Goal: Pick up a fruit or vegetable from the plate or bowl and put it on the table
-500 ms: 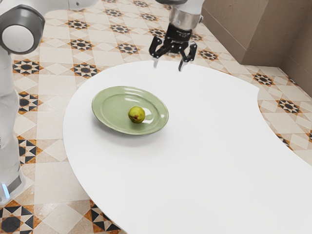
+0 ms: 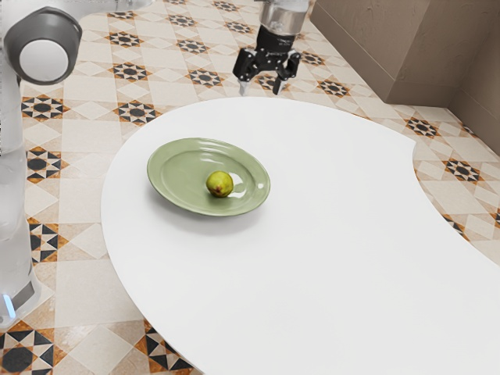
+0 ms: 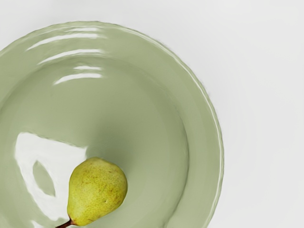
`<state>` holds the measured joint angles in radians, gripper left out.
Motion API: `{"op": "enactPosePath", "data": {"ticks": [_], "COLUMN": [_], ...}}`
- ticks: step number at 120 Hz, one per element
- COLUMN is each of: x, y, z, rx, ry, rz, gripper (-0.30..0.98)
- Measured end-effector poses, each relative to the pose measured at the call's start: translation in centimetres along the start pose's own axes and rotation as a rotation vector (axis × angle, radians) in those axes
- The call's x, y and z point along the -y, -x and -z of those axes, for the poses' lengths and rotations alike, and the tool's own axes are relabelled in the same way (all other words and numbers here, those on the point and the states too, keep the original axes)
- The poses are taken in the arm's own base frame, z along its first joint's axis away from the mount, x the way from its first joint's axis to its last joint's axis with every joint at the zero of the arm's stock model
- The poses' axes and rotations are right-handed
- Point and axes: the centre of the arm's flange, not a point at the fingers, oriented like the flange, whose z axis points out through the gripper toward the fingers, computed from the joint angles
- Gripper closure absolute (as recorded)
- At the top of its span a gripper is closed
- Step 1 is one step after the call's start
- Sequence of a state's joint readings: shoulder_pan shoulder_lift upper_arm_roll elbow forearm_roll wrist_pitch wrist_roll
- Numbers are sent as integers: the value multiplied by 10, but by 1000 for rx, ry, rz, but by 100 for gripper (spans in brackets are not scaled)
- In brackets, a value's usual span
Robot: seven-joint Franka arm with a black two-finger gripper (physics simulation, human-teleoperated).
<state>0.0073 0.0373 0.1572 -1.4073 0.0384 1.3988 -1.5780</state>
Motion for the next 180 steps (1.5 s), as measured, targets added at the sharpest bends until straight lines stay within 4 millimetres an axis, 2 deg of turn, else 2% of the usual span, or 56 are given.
{"op": "enactPosePath", "data": {"ticks": [7, 22, 28, 34, 44, 61, 78, 110, 124, 133, 148, 180], "x": [-2, -17, -17, -16, -6, 22, 38, 35, 57, 63, 64, 71], "y": [14, 69, 75, 71, 56, 19, 17, 27, 38, 41, 40, 45], "z": [-2, -18, -37, -53, -64, -106, -131, -138, -142, -143, -142, -139], "rx": [-25, -66, -69, -69, -67, -39, -48, -98, -96, -99, -99, -29], "ry": [-3, 7, 4, 7, 40, 62, 117, 182, 198, 204, 216, 279], "rz": [-127, -497, -627, -729, -871, -1045, -1219, -1456, -1536, -1570, -1594, -1523], "gripper": [0, 0, 0, 0, 0, 0, 0, 0, 0, 0, 0, 0]}}
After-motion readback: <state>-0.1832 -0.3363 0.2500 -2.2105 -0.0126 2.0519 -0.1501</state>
